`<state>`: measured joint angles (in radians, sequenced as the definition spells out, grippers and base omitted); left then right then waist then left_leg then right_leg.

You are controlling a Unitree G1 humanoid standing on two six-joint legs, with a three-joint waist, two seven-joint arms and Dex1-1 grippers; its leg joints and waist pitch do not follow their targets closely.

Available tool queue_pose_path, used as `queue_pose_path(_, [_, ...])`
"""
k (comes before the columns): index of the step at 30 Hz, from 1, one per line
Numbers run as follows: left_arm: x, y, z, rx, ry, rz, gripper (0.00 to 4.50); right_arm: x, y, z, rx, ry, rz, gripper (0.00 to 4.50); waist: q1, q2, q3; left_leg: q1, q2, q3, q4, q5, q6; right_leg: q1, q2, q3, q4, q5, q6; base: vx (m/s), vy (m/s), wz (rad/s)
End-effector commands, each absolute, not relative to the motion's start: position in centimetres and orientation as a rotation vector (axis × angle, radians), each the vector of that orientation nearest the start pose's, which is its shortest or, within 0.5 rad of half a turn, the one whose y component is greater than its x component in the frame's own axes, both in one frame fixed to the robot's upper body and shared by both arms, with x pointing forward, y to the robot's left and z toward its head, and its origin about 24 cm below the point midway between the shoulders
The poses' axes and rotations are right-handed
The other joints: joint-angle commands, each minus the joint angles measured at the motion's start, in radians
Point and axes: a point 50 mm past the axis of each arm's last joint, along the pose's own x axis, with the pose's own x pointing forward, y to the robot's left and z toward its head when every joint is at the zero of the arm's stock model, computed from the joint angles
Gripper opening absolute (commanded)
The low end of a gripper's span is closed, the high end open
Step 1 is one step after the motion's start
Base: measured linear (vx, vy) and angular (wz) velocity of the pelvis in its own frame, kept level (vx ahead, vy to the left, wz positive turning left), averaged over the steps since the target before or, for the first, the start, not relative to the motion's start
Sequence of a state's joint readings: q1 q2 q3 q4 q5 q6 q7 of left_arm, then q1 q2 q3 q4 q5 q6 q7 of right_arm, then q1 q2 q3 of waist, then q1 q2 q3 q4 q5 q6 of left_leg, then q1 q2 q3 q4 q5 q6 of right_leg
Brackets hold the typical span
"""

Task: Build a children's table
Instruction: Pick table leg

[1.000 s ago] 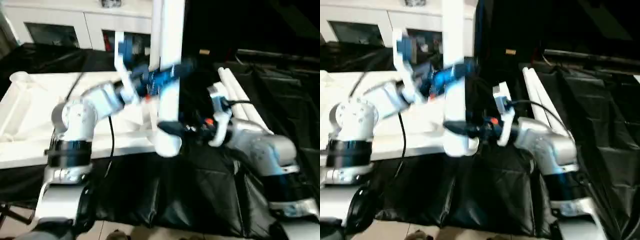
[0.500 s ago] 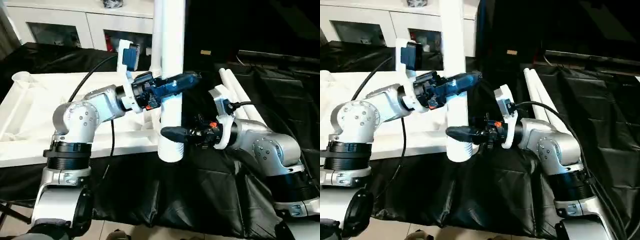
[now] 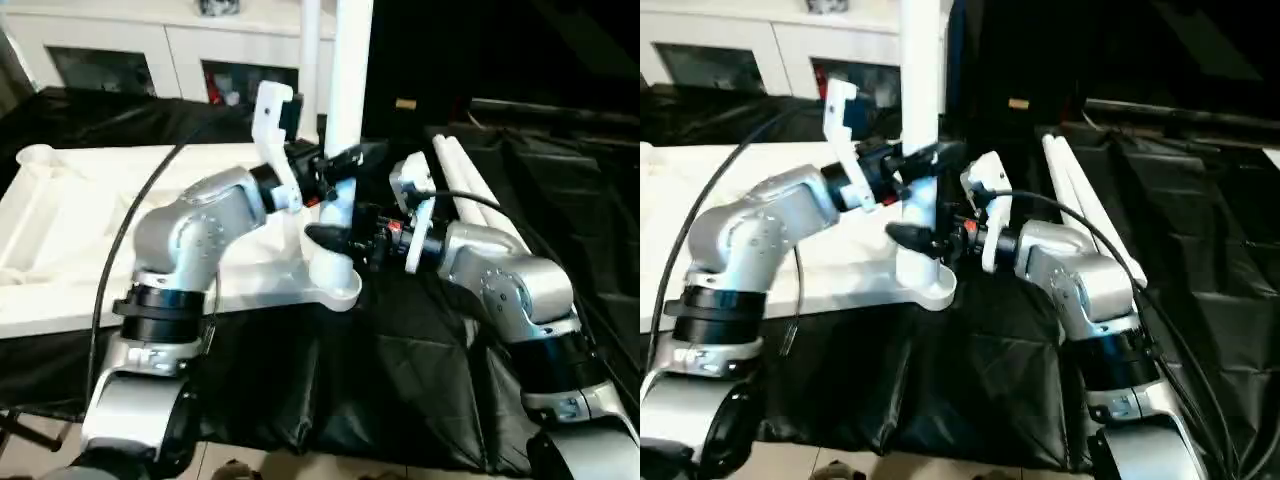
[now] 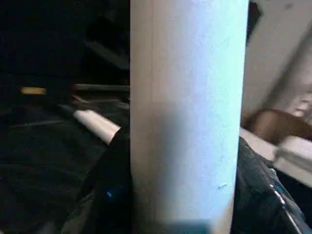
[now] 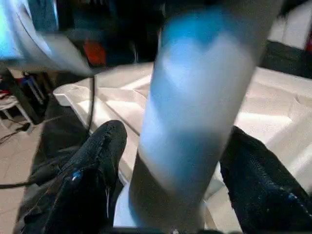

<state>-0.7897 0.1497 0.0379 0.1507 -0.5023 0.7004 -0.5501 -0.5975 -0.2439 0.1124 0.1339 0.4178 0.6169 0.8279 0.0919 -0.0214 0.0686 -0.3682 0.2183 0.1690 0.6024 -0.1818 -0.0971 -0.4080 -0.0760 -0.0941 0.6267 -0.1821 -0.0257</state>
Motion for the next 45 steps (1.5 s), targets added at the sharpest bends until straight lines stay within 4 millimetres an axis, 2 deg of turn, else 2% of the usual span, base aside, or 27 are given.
queue_pose_path(1, [34.7, 7.5, 20.1, -0.237, 0.015, -0.899, 1.88, 32.6, -9.1, 14.0, 0.083, 0.160, 1.077, 3.21, 0.002, -0.003, -0.087, 0.001, 0.005, 0.005, -0.057, -0.061, 0.014, 0.073, -0.056, 0.054, -0.067, -0.110, -0.162, 0.000, 0.000, 0.00])
queue_pose_path(8, [34.4, 7.0, 19.9, -0.208, 0.007, -0.913, 1.88, 33.0, -8.8, 13.1, 0.038, 0.206, 1.022, 3.21, 0.000, -0.003, -0.085, 0.002, 0.004, 0.005, -0.058, -0.069, 0.016, 0.072, -0.056, 0.054, -0.068, -0.119, -0.165, 0.000, 0.000, 0.00])
queue_pose_path(13, [33.9, 6.9, 20.0, -0.211, -0.002, -0.981, 1.88, 33.2, -9.2, 12.7, 0.080, 0.268, 1.044, 3.21, -0.001, 0.000, -0.086, 0.004, 0.005, 0.006, -0.058, -0.074, 0.021, 0.072, -0.056, 0.054, -0.067, -0.108, -0.178, 0.000, 0.000, 0.00])
queue_pose_path(20, [33.6, 6.8, 20.1, -0.240, -0.002, -1.017, 1.88, 33.3, -9.4, 13.1, 0.142, 0.256, 1.088, 3.21, -0.001, -0.002, -0.087, 0.002, 0.006, 0.005, -0.056, -0.069, 0.026, 0.074, -0.056, 0.054, -0.064, -0.089, -0.192, 0.000, 0.000, 0.00])
queue_pose_path(23, [33.6, 6.7, 20.2, -0.249, -0.003, -1.027, 1.88, 33.1, -9.3, 13.2, 0.158, 0.258, 1.109, 2.84, -0.001, -0.005, -0.086, 0.003, 0.005, 0.006, -0.056, -0.067, 0.028, 0.073, -0.056, 0.054, -0.064, -0.085, -0.194, 0.000, 0.000, 0.00])
queue_pose_path(27, [33.6, 6.8, 20.2, -0.246, -0.001, -1.033, 1.88, 33.0, -9.3, 13.1, 0.162, 0.263, 1.125, 2.59, 0.000, -0.003, -0.087, 0.003, 0.006, 0.006, -0.056, -0.064, 0.026, 0.074, -0.056, 0.054, -0.063, -0.090, -0.191, 0.000, 0.000, 0.00])
queue_pose_path(28, [33.6, 6.8, 20.2, -0.245, -0.001, -1.037, 1.88, 33.0, -9.3, 13.1, 0.162, 0.263, 1.126, 2.41, 0.000, -0.002, -0.087, 0.003, 0.006, 0.005, -0.056, -0.063, 0.025, 0.073, -0.056, 0.054, -0.063, -0.089, -0.191, 0.000, 0.000, 0.00])
queue_pose_path(29, [33.7, 6.9, 20.1, -0.253, 0.013, -1.019, 2.44, 33.0, -9.3, 13.1, 0.163, 0.262, 1.127, 2.30, -0.001, -0.003, -0.087, 0.003, 0.006, 0.006, -0.056, -0.066, 0.025, 0.073, -0.056, 0.054, -0.064, -0.090, -0.190, 0.000, 0.000, 0.00])
queue_pose_path(32, [33.9, 7.0, 20.2, -0.294, 0.016, -1.022, 2.60, 33.1, -9.3, 13.2, 0.163, 0.261, 1.131, 2.13, 0.000, -0.001, -0.087, 0.003, 0.006, 0.006, -0.055, -0.062, 0.024, 0.074, -0.057, 0.054, -0.063, -0.087, -0.193, 0.000, 0.000, 0.00])
queue_pose_path(37, [35.0, 7.8, 20.8, -0.282, -0.019, -0.909, 3.12, 33.0, -9.2, 13.3, 0.165, 0.254, 1.139, 1.93, 0.000, -0.003, -0.087, 0.003, 0.005, 0.005, -0.055, -0.064, 0.025, 0.074, -0.055, 0.053, -0.064, -0.088, -0.187, 0.000, 0.000, 0.00])
queue_pose_path(38, [35.2, 7.9, 20.9, -0.295, -0.021, -0.893, 3.12, 33.0, -9.2, 13.3, 0.166, 0.253, 1.141, 1.93, 0.001, -0.003, -0.088, 0.003, 0.005, 0.005, -0.055, -0.064, 0.025, 0.074, -0.055, 0.053, -0.064, -0.088, -0.187, 0.000, 0.000, 0.00])
queue_pose_path(40, [35.4, 8.1, 21.0, -0.302, -0.024, -0.884, 2.65, 33.0, -9.2, 13.4, 0.165, 0.252, 1.142, 1.92, 0.002, -0.003, -0.088, 0.002, 0.004, 0.005, -0.054, -0.060, 0.026, 0.075, -0.056, 0.053, -0.064, -0.088, -0.186, 0.000, 0.000, 0.00])
queue_pose_path(43, [35.2, 8.0, 21.0, -0.299, -0.026, -0.904, 2.70, 33.0, -9.2, 13.5, 0.161, 0.248, 1.145, 1.91, 0.003, -0.001, -0.089, 0.002, 0.005, 0.005, -0.054, -0.055, 0.027, 0.075, -0.057, 0.053, -0.062, -0.080, -0.190, 0.000, 0.000, 0.00])
queue_pose_path(45, [34.7, 7.6, 20.9, -0.294, -0.026, -0.949, 2.22, 33.0, -9.2, 13.5, 0.158, 0.244, 1.147, 1.91, 0.002, -0.003, -0.089, 0.001, 0.005, 0.005, -0.054, -0.053, 0.030, 0.076, -0.057, 0.053, -0.061, -0.066, -0.197, 0.000, 0.000, 0.00])
